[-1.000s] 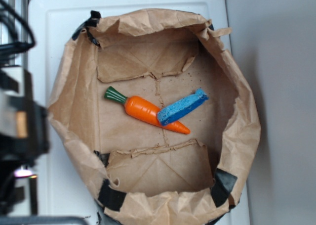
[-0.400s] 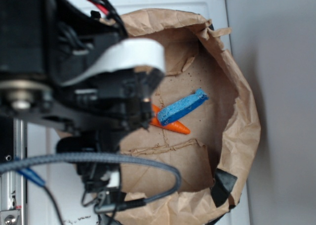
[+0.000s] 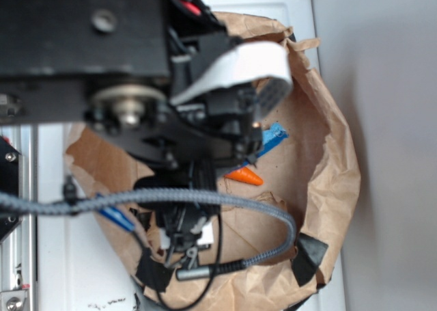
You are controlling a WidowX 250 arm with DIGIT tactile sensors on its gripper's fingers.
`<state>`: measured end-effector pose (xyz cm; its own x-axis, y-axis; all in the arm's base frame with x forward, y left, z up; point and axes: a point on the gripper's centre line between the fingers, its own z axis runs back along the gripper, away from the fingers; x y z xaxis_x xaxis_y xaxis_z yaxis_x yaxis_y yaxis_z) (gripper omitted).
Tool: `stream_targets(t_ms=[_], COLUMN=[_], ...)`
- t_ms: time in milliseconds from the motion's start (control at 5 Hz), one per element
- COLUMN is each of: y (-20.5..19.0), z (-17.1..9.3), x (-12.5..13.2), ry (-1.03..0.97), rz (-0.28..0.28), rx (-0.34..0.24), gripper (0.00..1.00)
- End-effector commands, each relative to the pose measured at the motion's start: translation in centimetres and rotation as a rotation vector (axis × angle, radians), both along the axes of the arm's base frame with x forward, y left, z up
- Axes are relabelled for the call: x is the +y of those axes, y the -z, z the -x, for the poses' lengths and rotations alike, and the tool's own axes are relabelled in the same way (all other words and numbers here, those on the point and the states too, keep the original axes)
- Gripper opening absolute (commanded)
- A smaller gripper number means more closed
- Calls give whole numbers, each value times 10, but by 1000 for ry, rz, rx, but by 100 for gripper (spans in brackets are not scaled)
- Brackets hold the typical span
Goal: Grab the blue sponge.
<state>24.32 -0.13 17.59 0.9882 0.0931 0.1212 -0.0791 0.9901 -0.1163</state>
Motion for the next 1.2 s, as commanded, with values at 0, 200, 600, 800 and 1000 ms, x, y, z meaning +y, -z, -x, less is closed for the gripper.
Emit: stream_targets(t_ms=[0, 200, 600, 800, 1000], y=[-13, -13, 45, 65, 84], z=[-6, -6, -38, -52, -53], x=[5, 5, 14, 23, 28], ry=[-9, -9, -54, -113, -154], rz=[-4, -4, -63, -62, -54], rx=[-51, -51, -44, -24, -59], gripper=[100, 100, 100, 100, 100])
